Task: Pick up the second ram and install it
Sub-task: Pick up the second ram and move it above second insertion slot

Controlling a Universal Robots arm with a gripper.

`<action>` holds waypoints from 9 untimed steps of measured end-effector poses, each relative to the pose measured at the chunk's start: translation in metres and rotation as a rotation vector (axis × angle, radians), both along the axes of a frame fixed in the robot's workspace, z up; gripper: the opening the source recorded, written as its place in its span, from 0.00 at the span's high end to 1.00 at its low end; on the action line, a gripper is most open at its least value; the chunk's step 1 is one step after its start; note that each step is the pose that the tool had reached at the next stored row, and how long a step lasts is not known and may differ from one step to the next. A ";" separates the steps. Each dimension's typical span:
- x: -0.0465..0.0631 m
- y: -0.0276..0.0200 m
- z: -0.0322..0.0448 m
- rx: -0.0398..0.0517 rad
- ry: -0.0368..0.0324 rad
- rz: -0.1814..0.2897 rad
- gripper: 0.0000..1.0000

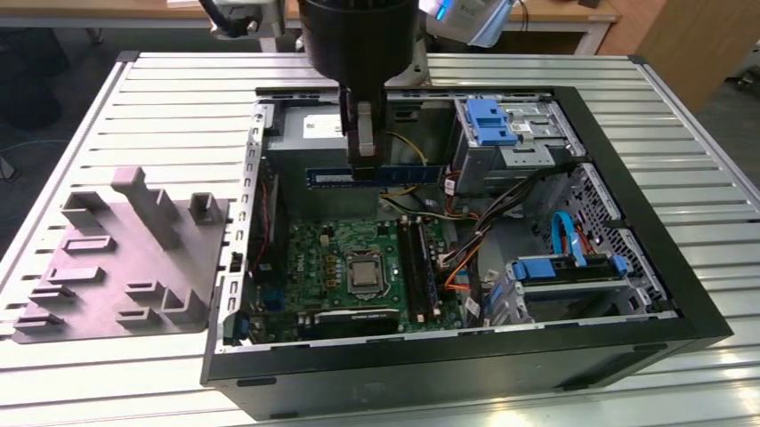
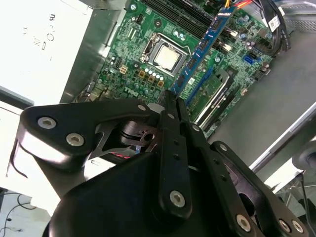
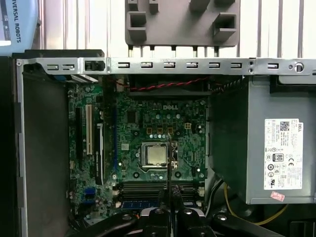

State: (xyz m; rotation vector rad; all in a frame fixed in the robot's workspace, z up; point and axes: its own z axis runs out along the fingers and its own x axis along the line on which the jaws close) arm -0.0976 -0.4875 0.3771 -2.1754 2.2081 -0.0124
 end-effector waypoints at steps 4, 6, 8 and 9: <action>0.000 0.0000 -0.0074 0.0002 -0.0001 0.000 0.87; 0.000 0.0000 -0.0111 0.0001 0.0000 0.000 0.87; 0.000 0.0000 -0.0146 0.0001 -0.0001 0.001 0.87; 0.000 0.0000 -0.0164 0.0002 -0.0001 0.001 0.87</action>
